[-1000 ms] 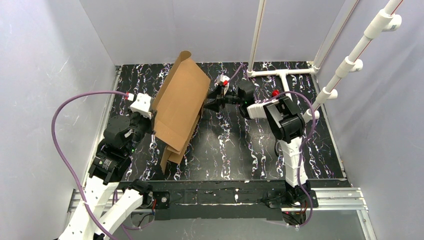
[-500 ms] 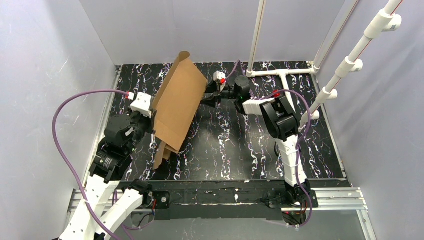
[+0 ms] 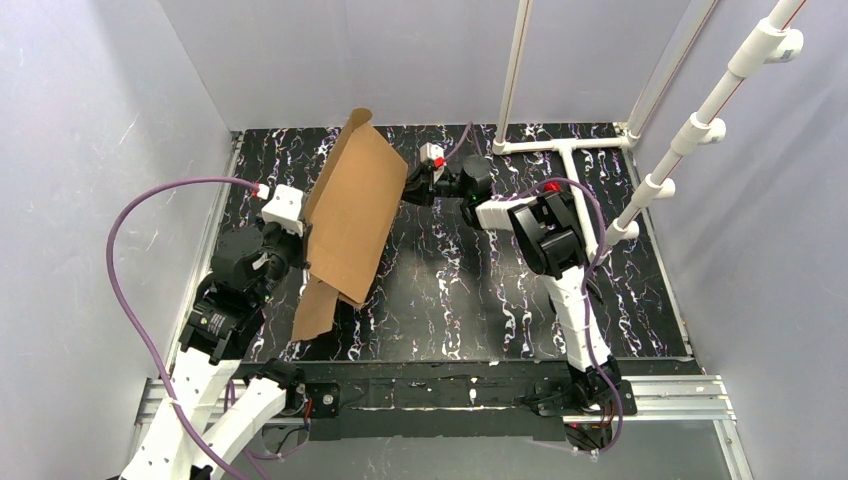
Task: Fold the paper box
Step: Fold the paper box at the center of the board.
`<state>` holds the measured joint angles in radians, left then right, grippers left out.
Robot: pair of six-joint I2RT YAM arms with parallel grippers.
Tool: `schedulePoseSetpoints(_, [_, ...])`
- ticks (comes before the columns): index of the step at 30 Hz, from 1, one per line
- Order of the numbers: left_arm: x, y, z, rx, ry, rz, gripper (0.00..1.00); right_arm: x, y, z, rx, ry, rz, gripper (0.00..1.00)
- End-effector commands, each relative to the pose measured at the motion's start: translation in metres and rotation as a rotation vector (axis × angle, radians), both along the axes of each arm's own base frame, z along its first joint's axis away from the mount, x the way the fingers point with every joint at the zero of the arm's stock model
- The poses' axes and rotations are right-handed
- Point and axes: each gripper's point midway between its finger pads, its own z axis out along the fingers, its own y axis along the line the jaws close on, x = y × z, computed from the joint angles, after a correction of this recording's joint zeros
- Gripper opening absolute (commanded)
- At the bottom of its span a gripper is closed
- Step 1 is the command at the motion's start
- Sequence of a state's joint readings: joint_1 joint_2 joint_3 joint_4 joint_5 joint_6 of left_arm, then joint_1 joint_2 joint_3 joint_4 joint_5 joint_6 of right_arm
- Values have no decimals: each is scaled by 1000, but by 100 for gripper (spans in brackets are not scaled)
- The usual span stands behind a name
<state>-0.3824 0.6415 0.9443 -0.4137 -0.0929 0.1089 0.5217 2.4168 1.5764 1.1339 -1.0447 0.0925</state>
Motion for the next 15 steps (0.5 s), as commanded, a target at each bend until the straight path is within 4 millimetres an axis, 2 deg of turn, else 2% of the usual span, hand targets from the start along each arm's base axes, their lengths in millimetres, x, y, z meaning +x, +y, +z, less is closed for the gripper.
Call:
schedulePoseSetpoints(1, [-2, -2, 8, -15, 3, -9, 0, -19, 14, 49, 138, -70, 64, 11])
schedulePoseSetpoints(5, [-5, -2, 18, -54, -5, -6, 0, -23, 13, 67, 201, 10, 45, 1])
schedulePoseSetpoints(9, [-12, 0, 37, -117, -21, 15, 0, -33, 2, 83, 176, 105, 29, 1])
schedulePoseSetpoints(11, [-15, -1, 43, -175, -14, 30, 0, -33, -7, 83, 108, 153, -4, 1])
schedulePoseSetpoints(15, [-22, -2, 51, -261, 0, 49, 0, -39, -32, 68, -122, 178, -85, 1])
